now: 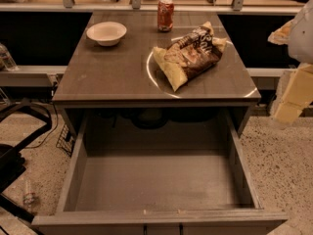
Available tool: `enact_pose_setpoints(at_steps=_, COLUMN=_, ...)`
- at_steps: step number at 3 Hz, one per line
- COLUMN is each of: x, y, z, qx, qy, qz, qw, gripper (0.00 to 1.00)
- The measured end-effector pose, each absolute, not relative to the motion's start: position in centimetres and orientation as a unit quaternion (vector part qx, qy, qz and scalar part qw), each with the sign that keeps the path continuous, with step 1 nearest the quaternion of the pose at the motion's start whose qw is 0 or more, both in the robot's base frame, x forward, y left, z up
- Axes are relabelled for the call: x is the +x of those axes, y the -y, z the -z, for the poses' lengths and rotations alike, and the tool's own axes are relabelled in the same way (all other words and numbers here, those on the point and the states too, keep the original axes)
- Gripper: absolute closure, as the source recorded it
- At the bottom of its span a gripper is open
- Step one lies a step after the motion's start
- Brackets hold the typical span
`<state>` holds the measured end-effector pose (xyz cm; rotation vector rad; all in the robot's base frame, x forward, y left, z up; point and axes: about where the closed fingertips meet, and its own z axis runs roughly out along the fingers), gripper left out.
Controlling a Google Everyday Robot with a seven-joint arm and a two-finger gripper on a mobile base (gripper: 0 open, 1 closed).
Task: Place brown chip bag into top drawer
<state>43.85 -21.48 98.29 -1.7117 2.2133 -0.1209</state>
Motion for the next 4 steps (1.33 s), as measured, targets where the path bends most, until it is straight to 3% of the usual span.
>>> enact_pose_setpoints(at_steps=2, x=43.8, y=21.3, z=-98.7, qx=-0.602, qy=-0.772, qz=0.055, qw=0.194, gripper=0.00)
enact_pose_setpoints(at_steps=4, x=52.5, y=13.3, z=-102.4, qx=-0.701, qy=-0.638, qz=0.092, qw=0.307, gripper=0.00)
